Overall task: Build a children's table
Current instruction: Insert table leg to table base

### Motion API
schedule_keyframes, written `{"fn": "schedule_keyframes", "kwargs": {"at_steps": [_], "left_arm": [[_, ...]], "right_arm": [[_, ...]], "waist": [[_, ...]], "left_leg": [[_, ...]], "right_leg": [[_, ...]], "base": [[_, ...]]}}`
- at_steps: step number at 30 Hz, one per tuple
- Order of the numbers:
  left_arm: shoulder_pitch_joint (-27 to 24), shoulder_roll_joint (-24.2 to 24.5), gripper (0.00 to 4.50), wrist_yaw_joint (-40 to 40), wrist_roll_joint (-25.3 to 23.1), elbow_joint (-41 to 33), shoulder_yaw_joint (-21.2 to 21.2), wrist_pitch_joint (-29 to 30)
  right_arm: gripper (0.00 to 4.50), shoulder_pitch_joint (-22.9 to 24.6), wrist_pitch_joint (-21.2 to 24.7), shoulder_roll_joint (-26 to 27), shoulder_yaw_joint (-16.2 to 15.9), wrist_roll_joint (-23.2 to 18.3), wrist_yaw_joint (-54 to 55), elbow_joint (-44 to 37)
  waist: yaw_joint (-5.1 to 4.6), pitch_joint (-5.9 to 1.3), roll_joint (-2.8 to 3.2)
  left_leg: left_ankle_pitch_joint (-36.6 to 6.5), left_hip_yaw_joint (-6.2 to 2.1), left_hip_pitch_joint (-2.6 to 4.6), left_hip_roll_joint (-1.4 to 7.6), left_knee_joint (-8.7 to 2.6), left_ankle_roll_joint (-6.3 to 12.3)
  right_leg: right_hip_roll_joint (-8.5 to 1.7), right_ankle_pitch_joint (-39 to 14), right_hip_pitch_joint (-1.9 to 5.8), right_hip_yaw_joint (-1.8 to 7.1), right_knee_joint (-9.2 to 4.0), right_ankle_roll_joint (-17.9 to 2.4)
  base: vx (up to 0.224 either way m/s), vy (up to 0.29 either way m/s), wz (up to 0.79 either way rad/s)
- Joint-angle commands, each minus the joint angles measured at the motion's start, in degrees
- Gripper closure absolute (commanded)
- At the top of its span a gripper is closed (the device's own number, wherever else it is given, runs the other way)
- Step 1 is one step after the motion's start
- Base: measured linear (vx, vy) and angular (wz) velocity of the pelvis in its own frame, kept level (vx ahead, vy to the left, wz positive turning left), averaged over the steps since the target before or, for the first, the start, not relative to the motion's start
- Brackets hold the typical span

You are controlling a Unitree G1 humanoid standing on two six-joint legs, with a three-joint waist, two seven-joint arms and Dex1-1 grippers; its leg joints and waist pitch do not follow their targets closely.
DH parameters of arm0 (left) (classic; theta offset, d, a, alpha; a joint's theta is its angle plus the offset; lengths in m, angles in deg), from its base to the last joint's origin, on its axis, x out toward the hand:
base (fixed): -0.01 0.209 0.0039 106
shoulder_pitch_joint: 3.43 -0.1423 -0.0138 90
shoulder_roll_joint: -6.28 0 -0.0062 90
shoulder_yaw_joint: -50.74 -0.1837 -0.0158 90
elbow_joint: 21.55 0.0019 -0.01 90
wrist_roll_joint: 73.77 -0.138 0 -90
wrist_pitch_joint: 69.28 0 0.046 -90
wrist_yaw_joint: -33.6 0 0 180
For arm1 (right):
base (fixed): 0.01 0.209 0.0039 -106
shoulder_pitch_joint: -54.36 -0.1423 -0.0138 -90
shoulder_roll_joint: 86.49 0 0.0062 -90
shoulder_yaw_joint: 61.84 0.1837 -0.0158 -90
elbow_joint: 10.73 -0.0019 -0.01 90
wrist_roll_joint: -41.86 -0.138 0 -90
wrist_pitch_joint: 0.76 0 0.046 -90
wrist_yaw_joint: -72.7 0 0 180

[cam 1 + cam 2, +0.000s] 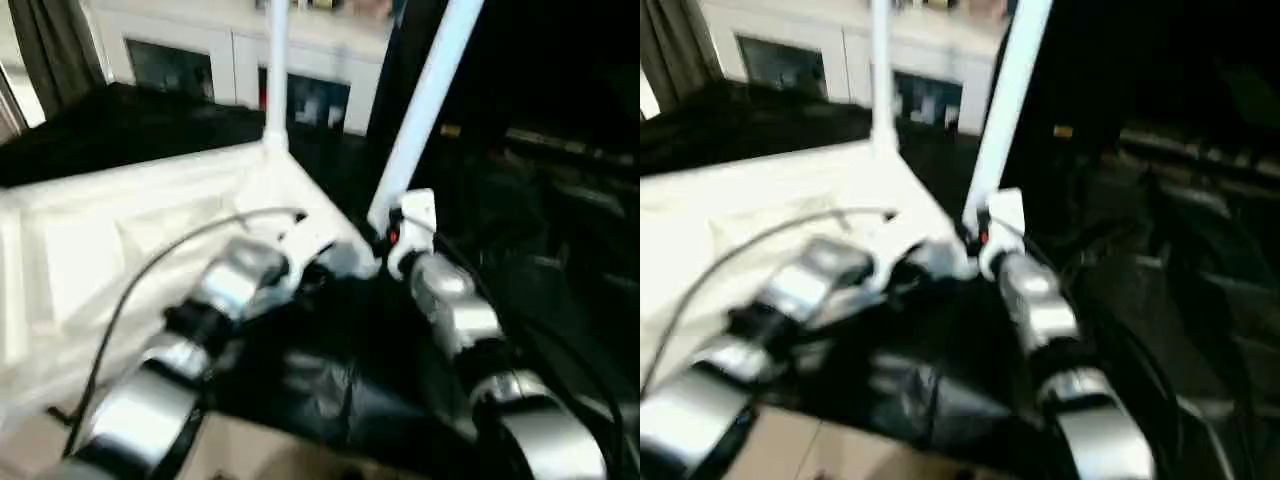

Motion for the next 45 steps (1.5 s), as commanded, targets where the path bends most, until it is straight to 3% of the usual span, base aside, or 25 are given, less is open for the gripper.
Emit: {"fn": "schedule_keyframes", "kwargs": {"at_steps": [1,2,3,4,5,6,7,8,10,11,13,19,22,23,26,27,29,32,33,34,35,36,39,42,45], "left_arm": [[2.72,-1.62,4.5,-4.85,-0.43,1.09,1.45,-1.1],[2.96,-1.91,4.5,-5.34,-0.42,1.58,1.6,-1.07],[3.13,-2.08,4.5,-5.6,-0.48,1.91,1.59,-1.11],[3.92,-2.89,4.5,-6.58,-0.76,3.33,1.72,-1.12],[4.32,-3.33,4.5,-7.1,-0.91,4.07,1.83,-1.08],[4.67,-3.74,4.5,-7.48,-0.98,4.72,1.99,-1.08],[4.87,-3.98,4.5,-7.66,-1.02,5.17,2.07,-1.12],[5.13,-4.15,4.5,-7.46,-1.06,5.94,2.08,-1.41],[5.1,-4.17,4.5,-7.31,-1.18,6.38,2.09,-1.69],[5.02,-4.07,4.5,-7.17,-1.26,6.43,2.04,-1.79],[4.94,-3.96,4.5,-6.85,-1.35,6.6,2.05,-2.02],[4.82,-3.4,4.5,-3.97,-1.5,6.61,1.26,-3.36],[3.68,-2.43,4.5,-0.02,-1.53,3.85,-0.25,-4.05],[2.79,-1.54,4.5,2.64,-1.4,1.87,-1.14,-5.01],[0.96,0.84,4.5,7.53,-1.07,-2.31,-2.46,-5.32],[-0.32,2.79,4.5,10.77,-0.73,-4.91,-3.14,-6.27],[-0.89,3.72,4.5,12.04,-0.64,-6.09,-3.42,-6.44],[-4.81,9.22,4.5,21.55,1.72,-13.88,-4.45,-9.14],[-4.81,9.22,4.5,21.55,1.72,-13.88,-4.45,-9.14],[-5.47,10.08,4.5,23.15,2.26,-15.28,-4.57,-9.54],[-6.89,12.01,4.5,26.28,3.41,-18.1,-4.72,-10.86],[-7.77,13.18,4.5,27.74,4.0,-19.87,-4.6,-11.4],[-9.57,16.31,4.5,29.8,4.65,-23.27,-3.88,-11.96],[-10.83,18.49,4.5,32.63,5.66,-25.72,-3.4,-12.1],[-12.14,21.28,4.5,36.44,6.79,-28.11,-3.42,-12.57]], "right_arm": [[2.63,3.52,4.2,1.79,-1.35,1.35,1.41,6.86],[2.63,3.3,4.06,2.04,-1.3,1.45,1.72,7.27],[2.63,3.26,4.08,2.23,-1.36,1.53,1.78,7.36],[2.63,2.78,3.64,3.04,-1.38,1.99,2.34,8.51],[2.63,2.46,3.28,3.49,-1.34,2.25,2.74,9.3],[2.63,2.15,2.96,3.84,-1.3,2.41,3.19,10.07],[2.63,1.93,2.77,4.09,-1.23,2.57,3.47,10.63],[2.63,1.81,2.72,4.4,-0.9,2.71,3.48,11.03],[2.63,1.92,2.81,4.57,-0.8,2.99,3.52,11.04],[2.63,1.95,2.9,4.6,-0.81,3.04,3.47,11.0],[2.63,1.91,3.07,4.64,-0.75,3.1,3.26,11.01],[2.63,0.82,3.98,4.76,-0.16,2.95,1.58,12.02],[2.63,0.03,6.03,4.3,0.02,2.56,-1.47,11.94],[2.63,-0.31,7.31,3.7,-0.13,2.31,-4.04,11.56],[2.63,-0.59,10.0,1.42,-1.53,2.6,-11.31,10.52],[2.63,0.01,10.89,-0.64,-3.71,3.39,-17.65,9.22],[2.63,0.41,11.2,-1.68,-4.79,3.75,-20.63,8.48],[2.63,3.15,10.81,-7.2,-9.66,6.02,-33.39,4.62],[2.63,3.15,10.81,-7.2,-9.66,6.02,-33.39,4.62],[2.63,3.56,10.7,-7.98,-10.28,6.4,-34.95,4.06],[2.63,4.59,9.75,-9.57,-11.54,6.96,-38.11,2.68],[2.63,5.38,8.73,-10.6,-12.15,7.28,-40.3,1.51],[2.63,8.12,7.94,-12.97,-12.89,5.9,-46.97,-3.32],[2.63,10.29,9.18,-14.46,-13.58,4.35,-51.94,-7.47],[2.63,13.82,6.91,-16.38,-16.02,4.7,-56.19,-11.42]], "waist": [[1.38,-1.79,-0.27],[2.15,-0.54,-2.19],[1.74,-1.21,-2.85],[1.75,-1.69,-2.5],[2.43,-2.78,-0.63],[2.08,-3.33,-0.23],[2.23,-3.5,0.46],[2.16,-3.06,0.15],[2.06,-2.51,-0.22],[2.05,-2.55,-0.16],[1.96,-2.6,-0.12],[1.77,-2.27,-0.35],[1.59,-2.41,-0.31],[1.47,-2.75,-0.25],[1.3,-2.83,-0.32],[1.26,-2.96,-0.25],[1.12,-3.26,-0.39],[1.11,-3.12,-0.6],[1.09,-3.34,-0.7],[1.09,-3.34,-0.7],[1.04,-3.74,-0.65],[0.96,-3.77,-0.65],[0.9,-4.05,-0.61],[1.0,-4.18,-1.0],[1.17,-3.74,-0.78]], "left_leg": [[-44.47,1.87,2.01,3.08,-9.32,-0.13],[-29.52,1.91,8.23,-2.05,2.99,-0.84],[-20.73,1.74,6.93,-2.52,5.09,0.17],[-14.79,0.41,2.82,-1.48,3.47,0.95],[-15.5,-1.35,-0.53,1.07,-3.76,-0.74],[-17.1,-1.48,0.07,1.25,-4.18,-1.52],[-18.83,-1.17,1.29,1.44,-4.67,-1.93],[-19.61,-0.61,1.39,1.32,-4.97,-1.54],[-21.94,-0.23,1.45,1.05,-5.05,-1.05],[-24.5,-0.45,1.92,1.0,-5.08,-0.63],[-24.63,-0.65,1.65,1.16,-5.3,-0.49],[-27.03,-0.8,2.07,1.02,-5.33,-0.25],[-26.79,-0.96,1.91,1.05,-5.49,-0.08],[-24.81,-1.06,1.53,1.35,-5.81,0.18],[-19.93,-0.61,0.97,1.7,-5.91,0.67],[-18.02,-0.38,0.9,1.74,-5.79,0.88],[-15.42,-0.02,0.89,1.89,-5.49,1.65],[-16.04,0.35,1.1,1.73,-5.27,1.82],[-13.7,0.35,0.52,1.91,-5.16,2.17],[-13.7,0.35,0.52,1.91,-5.16,2.17],[-9.11,0.38,0.39,1.97,-4.88,2.3],[-8.0,0.48,0.25,2.01,-4.78,2.57],[-3.03,1.1,1.11,1.88,-4.25,4.0],[-1.67,1.17,0.96,1.85,-4.16,5.03],[-4.76,1.27,1.19,2.04,-4.45,4.57]], "right_leg": [[-1.14,-17.9,-0.12,4.89,1.49,-2.72],[-4.73,-54.97,-7.7,3.84,-11.16,1.9],[-6.85,-64.16,-6.66,4.62,-11.77,2.97],[-9.21,-64.38,-1.64,5.83,-10.25,3.2],[-5.38,-43.65,1.99,3.97,-5.5,2.21],[-4.44,-36.32,1.59,3.63,-4.69,1.28],[-3.87,-25.37,0.94,4.09,-4.32,-2.45],[-3.46,-20.69,0.77,4.42,-4.13,-5.42],[-3.35,-23.36,0.56,4.5,-4.44,-5.86],[-3.69,-29.39,0.44,4.57,-4.97,-4.46],[-3.8,-29.8,0.56,4.67,-5.14,-3.77],[-3.96,-34.81,-0.05,4.37,-6.06,-1.89],[-4.13,-35.28,0.21,4.24,-6.27,-1.4],[-4.23,-31.64,0.79,4.43,-5.83,-2.66],[-4.16,-23.54,1.09,5.04,-4.85,-5.95],[-4.05,-20.16,1.2,5.18,-4.34,-7.61],[-3.99,-16.32,1.38,5.32,-3.73,-9.64],[-3.91,-18.34,0.96,5.51,-3.93,-10.53],[-3.94,-15.28,1.4,5.68,-3.2,-11.13],[-3.94,-15.28,1.4,5.68,-3.2,-11.13],[-3.79,-8.86,1.89,5.56,-2.14,-12.63],[-3.72,-6.97,2.01,5.57,-1.95,-12.98],[-3.13,2.64,1.86,5.66,-1.02,-15.88],[-3.14,3.94,2.16,5.86,-0.76,-16.26],[-3.12,-0.81,1.82,5.94,-1.24,-15.42]], "base": [[0.046,-0.114,0.3],[0.046,-0.114,0.3],[0.085,-0.111,0.01],[0.092,0.013,-0.41],[0.092,0.013,-0.41],[0.074,0.039,-0.31],[0.0,0.0,0.0],[0.0,0.0,0.0],[0.0,0.0,0.0],[0.0,0.0,0.0],[0.0,0.0,0.0],[0.0,0.0,0.0],[0.0,0.0,0.0],[0.0,0.0,0.0],[0.0,0.0,0.0],[0.0,0.0,0.0],[0.059,-0.015,0.01],[0.065,-0.036,0.08],[0.072,-0.04,0.04],[0.073,-0.035,0.0],[0.073,-0.035,0.0],[0.067,-0.025,-0.03],[0.06,-0.003,-0.01],[0.0,0.0,0.0],[0.0,0.0,0.0]]}}
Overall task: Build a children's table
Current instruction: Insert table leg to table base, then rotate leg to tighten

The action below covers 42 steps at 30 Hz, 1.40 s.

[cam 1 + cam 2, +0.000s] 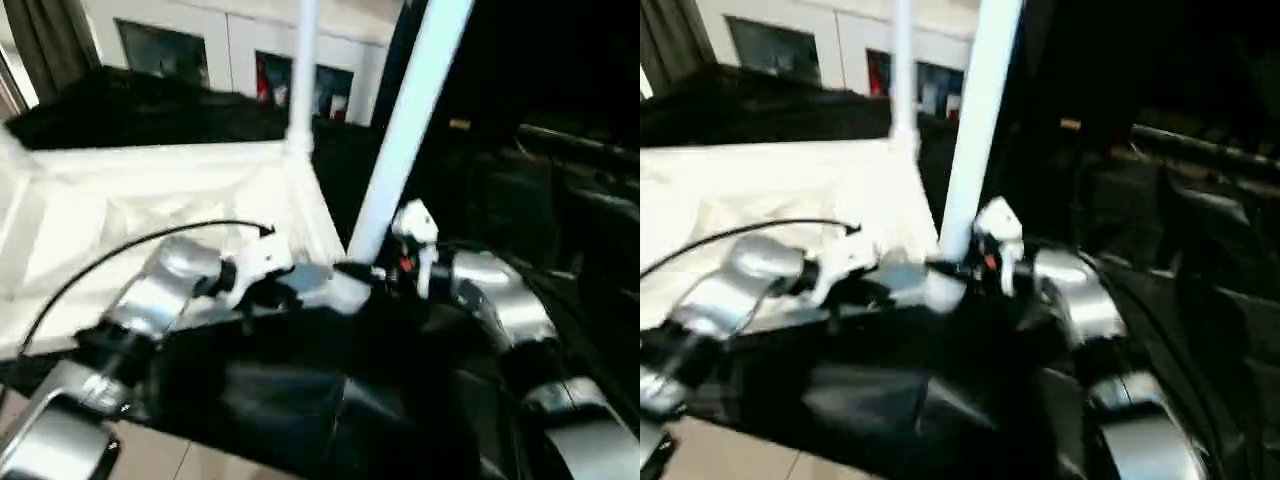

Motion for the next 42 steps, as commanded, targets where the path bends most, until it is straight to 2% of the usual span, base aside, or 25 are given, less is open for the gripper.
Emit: {"fn": "schedule_keyframes", "kwargs": {"at_steps": [1,2,5,7,10,11,16,19,21,22,23,24,26,28,29,30,32,34,35,36,38,39,40,41,42], "left_arm": [[0.82,-0.27,4.5,5.78,3.37,-4.77,-1.02,-2.47],[0.59,0.14,4.5,6.39,3.72,-5.3,-1.0,-2.23],[-0.23,2.0,4.5,9.31,4.44,-7.83,-1.4,-0.99],[-0.25,2.21,4.5,9.63,4.56,-8.18,-1.45,-0.83],[-0.23,2.24,4.5,10.01,4.77,-8.41,-1.47,-0.49],[-0.19,2.22,4.5,10.18,4.78,-8.41,-1.54,-0.41],[0.06,1.88,4.5,10.28,4.5,-8.22,-2.09,-0.23],[0.53,1.06,4.5,8.17,3.0,-6.74,-2.52,-0.43],[1.64,-0.58,4.5,3.0,0.28,-3.5,-2.45,-0.51],[1.64,-0.58,4.5,3.0,0.28,-3.5,-2.45,-0.51],[2.95,-2.59,4.5,-2.46,-2.3,-0.27,-2.51,0.45],[3.35,-3.2,4.5,-4.02,-3.0,0.57,-2.58,0.96],[3.98,-4.59,4.5,-6.43,-3.74,1.8,-2.6,2.13],[5.05,-7.84,4.5,-10.46,-4.43,3.7,-2.58,4.72],[5.6,-9.43,4.5,-12.42,-4.75,4.63,-2.52,6.13],[7.64,-14.84,4.5,-18.98,-5.8,8.44,-2.41,9.63],[9.46,-19.55,4.5,-23.97,-6.53,12.48,-2.24,10.93],[10.78,-22.58,4.5,-27.17,-7.2,15.76,-2.18,10.7],[11.78,-24.61,4.5,-29.41,-7.9,18.34,-2.21,10.21],[12.45,-26.12,4.5,-31.06,-8.02,20.16,-1.89,9.8],[13.34,-28.09,4.5,-32.89,-8.48,22.55,-1.68,9.34],[13.66,-28.79,4.5,-33.44,-8.6,23.3,-1.64,9.25],[13.72,-28.91,4.5,-33.53,-8.63,23.41,-1.65,9.25],[13.93,-29.32,4.5,-33.57,-8.63,23.88,-1.53,9.52],[13.98,-29.37,4.5,-33.44,-8.68,24.02,-1.56,9.62]], "right_arm": [[2.63,6.45,3.5,-1.91,-7.11,5.69,-1.94,6.52],[2.63,7.31,3.48,-2.63,-7.92,5.72,-3.53,5.44],[2.63,10.18,4.86,-4.99,-9.69,5.38,-7.89,1.05],[2.63,10.41,5.32,-5.19,-9.54,5.31,-8.09,0.35],[2.63,10.43,6.0,-5.07,-9.06,4.94,-7.56,-0.38],[2.63,10.43,6.33,-5.09,-8.99,4.71,-7.38,-0.8],[2.63,10.54,7.02,-5.05,-8.95,4.36,-6.29,-1.99],[2.63,10.02,7.11,-3.56,-7.35,4.99,-1.74,-0.06],[2.63,8.29,7.62,-1.36,-4.8,6.13,6.94,4.04],[2.63,8.29,7.62,-1.36,-4.8,6.13,6.94,4.04],[2.63,6.45,9.37,0.82,-2.14,6.41,15.2,7.89],[2.63,6.0,9.88,1.38,-1.48,6.36,17.23,8.78],[2.63,5.2,10.68,2.48,-0.26,6.22,21.2,10.44],[2.63,3.59,12.25,4.82,2.21,5.72,29.57,13.84],[2.63,2.95,12.53,5.83,3.26,5.37,32.98,15.14],[2.63,1.37,12.53,8.61,5.73,4.22,41.09,18.54],[2.63,0.33,12.08,10.84,7.17,3.36,46.33,20.75],[2.63,-0.31,11.81,12.32,7.85,2.98,49.3,21.89],[2.63,-0.81,11.69,13.37,8.31,2.83,51.57,22.67],[2.63,-1.05,11.9,14.08,8.51,2.78,52.77,22.94],[2.63,-1.3,12.11,15.17,8.51,2.92,54.19,23.22],[2.63,-1.56,12.57,15.82,8.61,2.91,54.91,23.61],[2.63,-1.62,12.66,15.95,8.64,2.91,55.07,23.71],[2.63,-1.99,12.46,16.3,8.87,3.13,55.57,24.46],[2.63,-2.17,12.37,16.41,8.91,3.28,55.68,24.81]], "waist": [[0.11,-2.07,1.24],[0.08,-1.9,1.21],[0.38,-1.75,1.32],[0.53,-1.77,1.51],[0.46,-1.83,1.37],[0.5,-1.91,1.62],[0.48,-2.25,1.64],[0.49,-2.13,1.56],[0.35,-1.87,1.58],[0.2,-1.58,1.65],[0.16,-1.24,1.72],[-0.01,-1.11,1.58],[0.08,-1.03,1.4],[-0.19,-0.82,1.45],[-0.41,-0.77,1.21],[-0.67,-0.82,1.54],[-0.91,-0.59,1.68],[-0.99,-0.8,1.97],[-1.44,-0.35,2.43],[-1.61,-0.37,2.47],[-2.1,-0.01,2.95],[-2.41,0.15,3.39],[-2.41,0.15,3.39],[-0.72,0.81,4.48],[0.94,0.86,4.41]], "left_leg": [[-4.34,0.13,-0.64,2.03,-3.46,5.04],[-6.58,0.2,-0.57,1.93,-3.59,4.06],[-9.35,0.14,-0.55,2.02,-3.78,2.94],[-9.08,0.17,-0.37,1.97,-3.8,2.61],[-9.26,0.13,-0.42,1.9,-3.77,1.85],[-9.04,0.08,-0.43,1.86,-3.76,1.76],[-5.41,0.12,-0.57,1.7,-3.39,2.28],[-6.14,0.14,-0.65,1.67,-3.44,2.14],[-7.74,0.12,-0.65,1.72,-3.63,1.61],[-10.83,0.07,-0.45,1.64,-3.85,0.73],[-14.44,0.01,-0.17,1.54,-3.89,-0.2],[-15.95,-0.09,-0.08,1.4,-3.91,-0.62],[-17.96,-0.79,-0.18,1.24,-3.98,-0.8],[-18.86,-0.88,-0.09,1.2,-4.03,-0.91],[-20.86,-1.27,0.13,0.94,-3.95,-1.0],[-21.52,-1.45,0.33,0.96,-3.94,-1.33],[-24.62,-1.81,0.78,0.86,-3.85,-1.21],[-26.46,-1.83,1.75,0.79,-3.59,-0.79],[-30.36,-2.25,1.67,1.17,-4.19,-0.07],[-32.08,-2.43,2.05,1.24,-4.18,-0.12],[-37.55,-2.72,3.14,1.47,-4.41,0.5],[-41.39,-3.17,2.33,2.4,-5.53,0.49],[-41.39,-3.17,2.33,2.4,-5.53,0.49],[-51.16,-2.98,-2.99,5.67,-11.32,-0.18],[-53.81,-1.81,-3.77,5.74,-12.4,-0.01]], "right_leg": [[-4.34,-3.05,3.14,3.54,-2.34,-14.78],[-4.22,-6.19,2.97,3.59,-2.74,-14.19],[-4.29,-9.92,2.98,3.78,-3.14,-12.63],[-4.14,-9.68,2.74,3.77,-3.14,-12.39],[-4.05,-9.62,2.77,3.76,-3.05,-12.38],[-4.06,-9.26,2.85,3.79,-2.98,-12.44],[-3.91,-3.0,3.17,3.69,-2.28,-13.71],[-3.97,-4.12,3.24,3.7,-2.44,-13.7],[-3.97,-6.85,3.05,3.72,-2.82,-13.01],[-4.0,-12.08,2.71,3.72,-3.43,-12.08],[-4.05,-19.17,2.24,3.79,-4.13,-10.2],[-4.04,-22.88,2.08,3.76,-4.48,-9.06],[-4.45,-32.85,2.1,3.47,-5.47,-4.51],[-4.44,-35.93,1.68,3.36,-5.95,-3.05],[-4.53,-40.61,1.65,2.64,-6.84,-0.67],[-4.5,-40.44,1.61,2.15,-7.19,-0.37],[-4.34,-40.66,1.31,1.26,-7.94,0.19],[-4.35,-39.55,1.08,0.67,-8.67,0.07],[-3.88,-37.37,1.5,-0.63,-9.23,0.62],[-3.9,-36.99,1.55,-1.3,-9.51,1.02],[-3.47,-36.17,1.72,-3.33,-10.72,2.4],[-3.26,-32.95,3.04,-4.02,-9.47,2.72],[-3.26,-32.95,3.04,-4.02,-9.47,2.72],[-2.51,-19.66,7.24,-1.14,1.48,-0.28],[-1.97,-13.69,7.15,-0.08,4.81,-0.73]], "base": [[0.0,0.0,0.0],[0.0,0.0,0.0],[0.0,0.0,0.0],[0.0,0.0,0.0],[0.0,0.0,0.0],[0.0,0.0,0.0],[0.0,0.0,0.0],[0.0,0.0,0.0],[0.0,0.0,0.0],[0.0,0.0,0.0],[0.0,0.0,0.0],[-0.069,-0.01,0.03],[-0.077,-0.012,-0.01],[-0.07,-0.003,-0.06],[-0.068,0.001,-0.07],[-0.062,0.013,-0.08],[-0.059,0.027,-0.07],[-0.031,0.018,-0.01],[0.0,0.0,0.0],[-0.029,0.051,-0.01],[0.0,0.0,0.0],[-0.019,0.052,0.07],[-0.053,0.043,0.04],[-0.053,0.043,0.04],[-0.063,-0.009,0.23]]}}
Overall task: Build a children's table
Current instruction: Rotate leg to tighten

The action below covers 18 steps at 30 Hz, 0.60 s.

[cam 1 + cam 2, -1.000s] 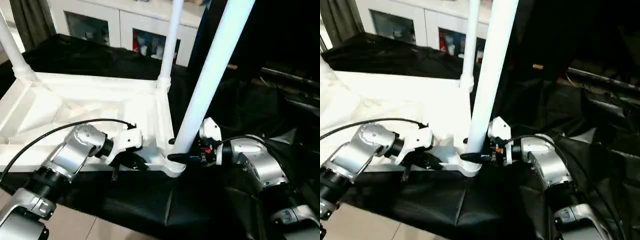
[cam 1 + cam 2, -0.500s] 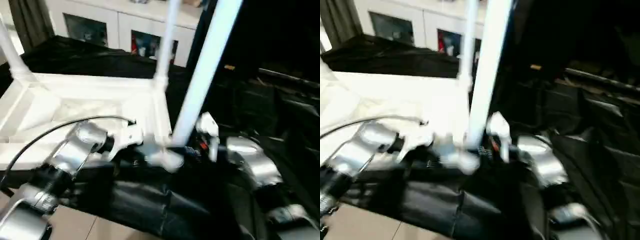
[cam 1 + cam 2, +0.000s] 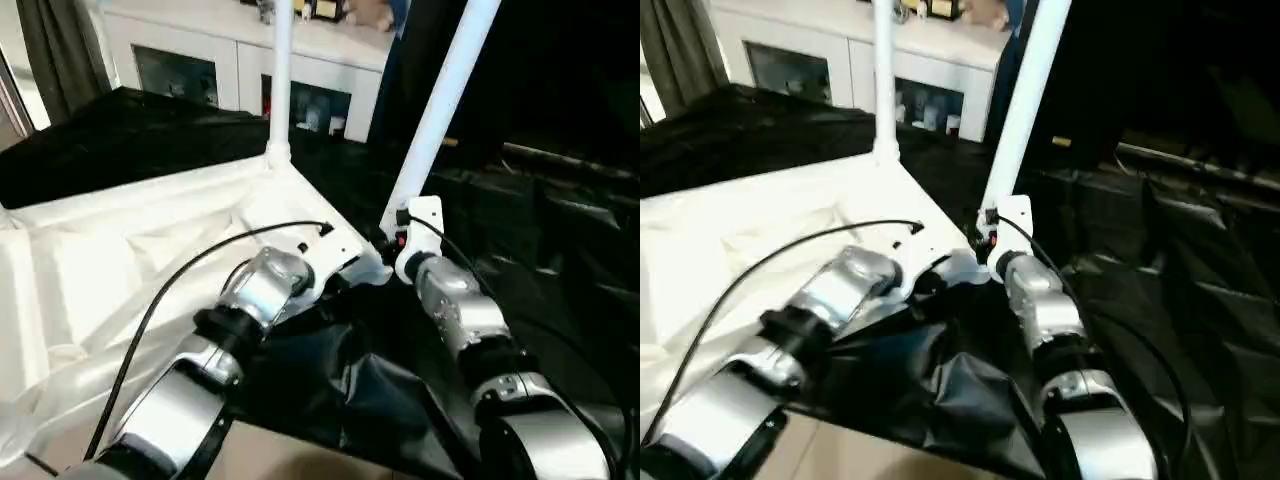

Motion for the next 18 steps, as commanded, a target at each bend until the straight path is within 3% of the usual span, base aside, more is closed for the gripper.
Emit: {"fn": "schedule_keyframes", "kwargs": {"at_steps": [1,2,3,4,5,6,8,9,10,11,12,14,15,18], "left_arm": [[1.2,-3.15,4.5,0.11,-0.1,-0.48,-1.1,-1.3],[1.42,-3.23,4.5,-0.13,-0.19,0.19,-1.01,-1.53],[1.6,-3.17,4.5,-0.22,-0.24,0.73,-0.91,-1.77],[1.88,-3.26,4.5,-0.42,-0.31,1.5,-0.71,-2.11],[2.17,-3.25,4.5,-0.46,-0.34,2.11,-0.5,-2.36],[2.31,-3.21,4.5,-0.43,-0.35,2.4,-0.39,-2.49],[2.58,-3.08,4.5,-0.37,-0.29,2.96,-0.18,-2.82],[2.68,-2.96,4.5,-0.21,-0.18,3.22,-0.05,-3.03],[2.75,-2.91,4.5,-0.03,-0.03,3.44,0.08,-3.21],[2.77,-2.88,4.5,0.09,0.07,3.54,0.17,-3.31],[2.74,-2.84,4.5,0.43,0.13,3.62,0.36,-3.41],[2.64,-2.69,4.5,0.83,0.21,3.59,0.69,-3.56],[2.78,-2.49,4.5,1.09,0.23,3.99,1.1,-3.94],[2.91,-2.32,4.5,1.24,0.3,4.22,1.44,-4.11]], "right_arm": [[2.63,4.55,6.95,2.6,-2.09,1.25,-0.27,9.59],[2.63,4.37,6.77,2.76,-1.88,1.33,0.09,10.04],[2.63,4.21,6.76,2.85,-1.74,1.36,0.31,10.34],[2.63,4.05,6.69,2.96,-1.58,1.43,0.63,10.62],[2.63,3.8,6.77,3.0,-1.41,1.4,0.77,10.84],[2.63,3.66,6.84,3.03,-1.33,1.37,0.81,10.93],[2.63,3.35,6.87,3.06,-1.23,1.42,0.85,11.13],[2.63,3.1,6.96,3.1,-1.08,1.37,0.86,11.18],[2.63,2.94,6.9,3.1,-1.04,1.48,0.8,11.27],[2.63,2.86,6.86,3.1,-1.02,1.57,0.75,11.31],[2.63,2.73,6.82,3.13,-0.92,1.67,0.7,11.37],[2.63,2.62,6.58,3.15,-1.09,2.03,0.54,11.37],[2.63,2.43,6.07,3.1,-1.65,2.9,0.42,11.52],[2.63,2.43,5.71,3.17,-1.74,3.14,0.26,11.43]], "waist": [[1.93,-0.16,0.3],[1.97,-0.42,-2.32],[1.85,-0.33,-3.06],[2.6,-0.96,-1.79],[3.06,-1.34,-0.47],[2.29,-1.91,-0.42],[2.57,-2.27,-0.1],[2.56,-1.82,0.13],[2.35,-1.49,0.03],[1.94,-0.98,-0.2],[1.66,-1.21,-0.27],[1.53,-1.52,-0.2],[1.47,-1.72,-0.07],[1.48,-1.56,-0.19]], "left_leg": [[-49.12,1.39,-0.17,3.78,-10.28,1.7],[-41.32,0.92,2.7,0.89,-4.66,0.57],[-21.02,1.01,3.63,-2.0,3.58,1.72],[-10.0,-1.28,-1.67,-0.44,0.24,2.2],[-12.63,-1.99,-2.64,0.49,-4.06,-0.35],[-14.78,-2.25,-2.3,0.8,-4.73,-1.14],[-13.53,-1.55,-1.15,0.97,-4.8,-0.3],[-13.46,-1.01,-0.91,1.23,-4.95,0.46],[-16.02,-0.86,-1.01,1.25,-5.21,0.6],[-25.24,-1.13,-0.54,0.94,-5.27,-0.35],[-28.15,-1.57,-0.25,0.94,-5.36,-0.62],[-27.76,-1.8,-0.62,0.99,-5.6,-0.61],[-25.28,-1.63,-0.83,1.15,-5.91,-0.23],[-22.84,-1.17,-0.92,1.28,-6.01,0.24]], "right_leg": [[-1.12,-16.46,-0.69,5.4,2.97,-0.99],[-2.66,-37.04,-4.55,6.63,-3.96,2.34],[-6.56,-62.57,-7.06,6.74,-10.65,4.47],[-8.63,-57.63,-1.2,8.69,-8.27,2.44],[-5.12,-45.07,-0.62,6.41,-6.27,1.7],[-3.65,-30.29,-0.57,5.99,-4.74,-0.34],[-3.36,-19.5,-0.94,6.33,-4.31,-3.38],[-3.24,-15.12,-1.19,6.51,-4.24,-6.02],[-3.23,-17.36,-1.21,6.41,-4.48,-6.29],[-3.41,-31.54,-1.94,6.05,-5.8,-3.46],[-3.75,-36.11,-2.08,5.91,-6.39,-1.51],[-3.91,-35.68,-1.68,5.82,-6.57,-0.74],[-3.82,-31.33,-1.45,5.79,-6.56,-1.25],[-3.69,-26.67,-1.61,6.04,-6.32,-2.81]], "base": [[0.06,-0.109,0.31],[0.06,-0.109,0.31],[0.072,-0.127,-0.04],[0.066,-0.023,-0.42],[0.066,-0.023,-0.42],[0.074,0.027,-0.36],[0.0,0.0,0.0],[0.0,0.0,0.0],[0.0,0.0,0.0],[0.0,0.0,0.0],[0.0,0.0,0.0],[0.0,0.0,0.0],[0.0,0.0,0.0],[0.0,0.0,0.0]]}}
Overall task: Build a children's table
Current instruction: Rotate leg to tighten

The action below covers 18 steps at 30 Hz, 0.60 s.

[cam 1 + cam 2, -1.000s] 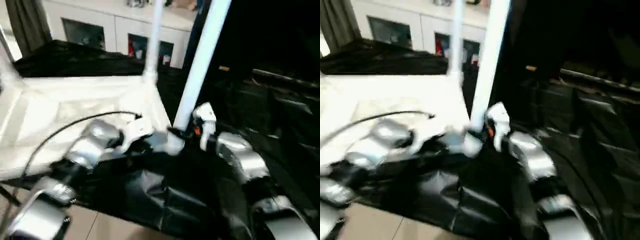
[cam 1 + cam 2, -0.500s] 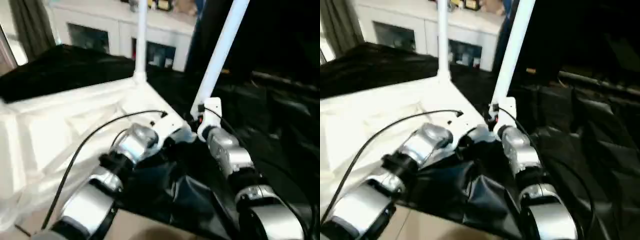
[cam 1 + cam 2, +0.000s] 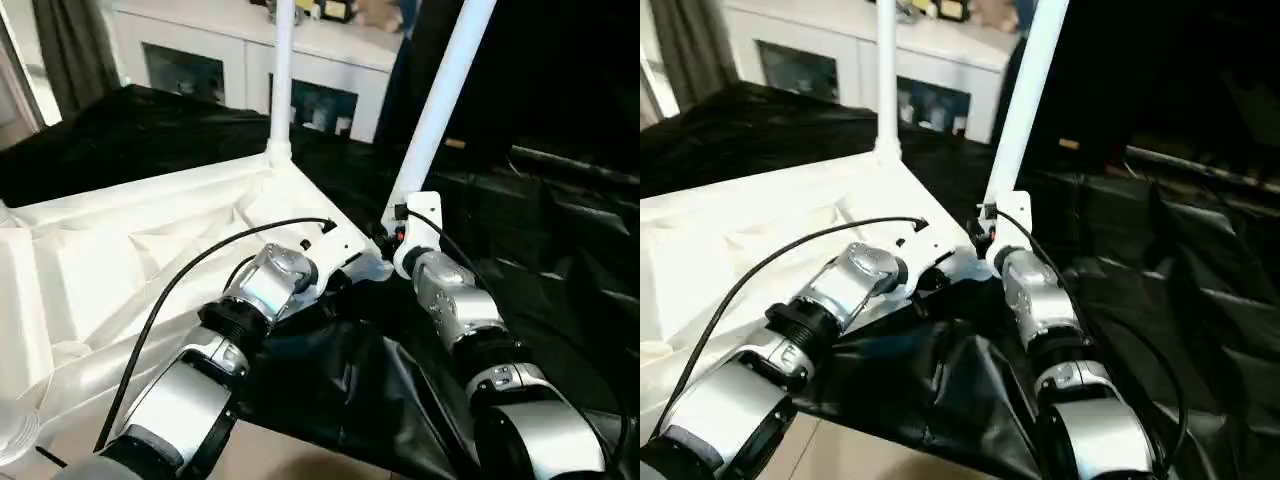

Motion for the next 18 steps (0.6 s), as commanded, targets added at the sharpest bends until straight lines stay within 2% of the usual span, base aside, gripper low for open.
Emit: {"fn": "schedule_keyframes", "kwargs": {"at_steps": [1,3,4,6,7,9,10,11,13,14,15,16,17,18], "left_arm": [[1.32,-1.58,4.5,1.01,1.0,0.36,-0.78,-1.42],[1.41,-1.3,4.5,1.43,1.23,0.46,-0.43,-1.78],[1.43,-1.19,4.5,1.58,1.31,0.44,-0.33,-1.91],[1.32,-0.9,4.5,2.03,1.35,0.14,-0.25,-2.15],[1.18,-0.65,4.5,2.53,1.28,-0.26,-0.1,-2.42],[0.84,-0.06,4.5,3.61,1.03,-1.27,-0.15,-3.08],[0.63,0.24,4.5,3.94,0.96,-1.9,-0.2,-3.08],[0.24,0.76,4.5,4.67,0.96,-3.11,-0.34,-2.79],[-0.14,1.25,4.5,5.38,0.96,-4.28,-0.48,-2.58],[-0.38,1.57,4.5,5.92,0.96,-5.04,-0.56,-2.48],[-0.58,1.87,4.5,6.3,1.02,-5.7,-0.65,-2.42],[-0.62,1.93,4.5,6.37,1.04,-5.82,-0.67,-2.41],[-1.16,2.74,4.5,7.25,0.96,-7.17,-0.95,-3.1],[-1.54,3.24,4.5,7.94,0.99,-8.0,-1.09,-3.41]], "right_arm": [[2.63,4.81,5.61,2.58,-2.86,1.51,-1.91,8.79],[2.63,4.74,5.46,2.54,-2.8,1.13,-3.72,8.2],[2.07,4.71,5.48,2.54,-2.65,0.86,-4.25,7.95],[1.93,4.52,5.6,2.45,-2.27,0.6,-4.47,7.63],[1.86,4.27,5.7,2.25,-1.96,0.44,-4.79,7.47],[1.57,3.87,5.4,1.83,-1.4,0.06,-5.49,7.07],[1.48,3.75,5.19,1.55,-1.3,-0.03,-5.96,6.71],[1.43,3.6,5.17,1.22,-0.89,-0.52,-6.72,5.96],[1.4,3.5,5.06,0.92,-0.33,-1.29,-7.82,5.13],[1.18,3.45,4.91,0.65,0.14,-1.87,-8.83,4.49],[1.06,3.52,4.68,0.24,0.19,-2.08,-10.19,3.62],[1.0,3.55,4.63,0.15,0.17,-2.1,-10.47,3.45],[0.95,4.37,4.25,-0.88,-0.44,-2.44,-14.17,0.0],[0.86,5.02,4.59,-1.56,-0.85,-2.71,-16.12,-2.34]], "waist": [[-0.31,-0.06,1.06],[-0.4,-0.01,1.04],[-0.42,-0.01,1.05],[-0.53,-0.04,1.04],[-0.26,-0.29,1.16],[-0.36,-0.67,1.04],[-0.15,-1.09,1.08],[-0.27,-0.75,1.06],[-0.26,-0.58,1.06],[-0.16,-0.73,1.17],[-0.17,-0.89,0.99],[-0.05,-1.52,0.66],[0.14,-1.48,0.53],[0.22,-1.3,0.67]], "left_leg": [[-23.01,-0.9,-0.95,2.48,-5.07,0.85],[-23.03,-0.86,-0.99,2.46,-5.05,1.08],[-22.97,-0.89,-1.0,2.48,-5.07,1.13],[-22.75,-0.82,-0.9,2.5,-5.03,1.28],[-21.84,-0.67,-0.7,2.63,-4.95,1.31],[-16.84,-0.58,-1.61,2.79,-4.93,1.68],[-11.4,-0.27,-1.96,2.87,-4.52,2.04],[-13.07,0.24,-1.79,2.84,-4.55,2.7],[-18.2,0.45,-1.23,2.74,-4.47,2.22],[-17.79,0.31,-1.52,2.9,-4.58,1.89],[-16.99,0.27,-1.77,2.93,-4.61,1.87],[-12.49,0.39,-2.24,2.9,-4.2,2.37],[-7.64,0.9,-2.48,2.74,-3.71,3.75],[-6.55,1.0,-2.57,2.74,-3.73,4.39]], "right_leg": [[-4.04,-27.16,-0.64,3.26,-5.71,-4.66],[-4.22,-28.4,-0.66,3.34,-5.86,-4.65],[-4.26,-28.72,-0.65,3.37,-5.9,-4.59],[-4.31,-29.31,-0.8,3.47,-5.98,-4.6],[-4.46,-27.79,-0.86,3.59,-5.97,-5.19],[-4.15,-20.71,-0.1,3.73,-4.91,-6.73],[-3.98,-12.55,0.34,3.76,-4.04,-8.39],[-3.72,-12.48,-0.14,3.62,-4.17,-9.47],[-3.92,-20.08,-0.85,3.77,-4.92,-9.43],[-4.15,-20.7,-0.75,3.88,-4.93,-9.22],[-4.09,-19.79,-0.5,3.84,-4.81,-9.07],[-3.94,-14.53,0.04,3.78,-4.05,-9.57],[-3.66,-7.59,-0.01,3.81,-3.37,-10.78],[-3.6,-6.17,0.07,3.76,-3.32,-11.2]], "base": [[0.0,0.0,0.0],[0.0,0.0,0.0],[0.0,0.0,0.0],[0.0,0.0,0.0],[0.0,0.0,0.0],[0.0,0.0,0.0],[0.0,0.0,0.0],[0.0,0.0,0.0],[0.0,0.0,0.0],[0.0,0.0,0.0],[0.0,0.0,0.0],[0.0,0.0,0.0],[0.0,0.0,0.0],[0.0,0.0,0.0]]}}
